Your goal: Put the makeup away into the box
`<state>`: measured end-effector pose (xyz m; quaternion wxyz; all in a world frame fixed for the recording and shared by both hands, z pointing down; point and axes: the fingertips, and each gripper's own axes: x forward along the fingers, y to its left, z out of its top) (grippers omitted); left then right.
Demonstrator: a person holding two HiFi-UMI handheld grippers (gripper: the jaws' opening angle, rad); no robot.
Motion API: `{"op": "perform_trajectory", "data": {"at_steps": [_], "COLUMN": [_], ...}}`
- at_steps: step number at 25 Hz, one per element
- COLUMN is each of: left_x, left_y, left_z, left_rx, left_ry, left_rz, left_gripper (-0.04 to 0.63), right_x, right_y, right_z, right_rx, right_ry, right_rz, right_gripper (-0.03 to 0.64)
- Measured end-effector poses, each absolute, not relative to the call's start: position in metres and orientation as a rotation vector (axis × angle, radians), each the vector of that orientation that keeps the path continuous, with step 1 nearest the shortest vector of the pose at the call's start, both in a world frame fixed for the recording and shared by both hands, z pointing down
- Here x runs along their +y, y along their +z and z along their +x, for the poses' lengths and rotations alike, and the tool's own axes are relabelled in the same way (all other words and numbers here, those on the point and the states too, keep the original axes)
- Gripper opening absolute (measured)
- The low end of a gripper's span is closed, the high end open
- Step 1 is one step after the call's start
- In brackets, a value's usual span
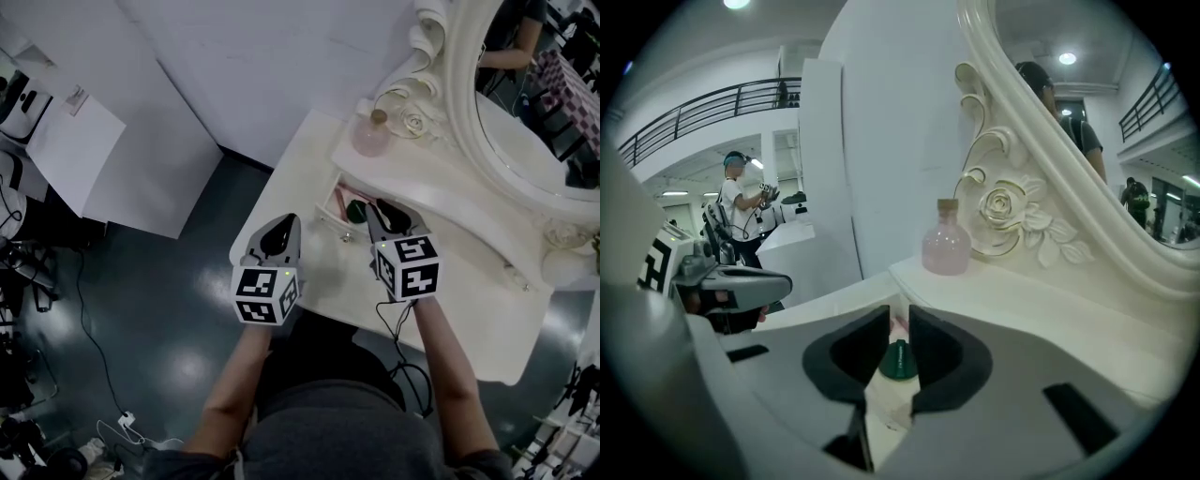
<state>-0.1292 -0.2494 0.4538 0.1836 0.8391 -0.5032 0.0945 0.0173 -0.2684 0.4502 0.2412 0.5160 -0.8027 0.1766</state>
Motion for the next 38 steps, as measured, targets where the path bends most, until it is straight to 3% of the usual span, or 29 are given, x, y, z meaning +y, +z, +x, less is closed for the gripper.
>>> {"op": "perform_trajectory", "data": {"at_steps": [38], "left_x": [-0.232], "left_y": [0.414], "left_z": [-0.07], "left_rx": [-1.356], "left_ry": [0.275], "left_rz": [2.537], "left_gripper": [0.006], "right_x": [-0.186], "right_y": [0.38], "right_z": [0.121], "right_rx": [-2.263], "right_ry": [0.511], "right_rz": [1.869], "right_gripper": [0.005]}}
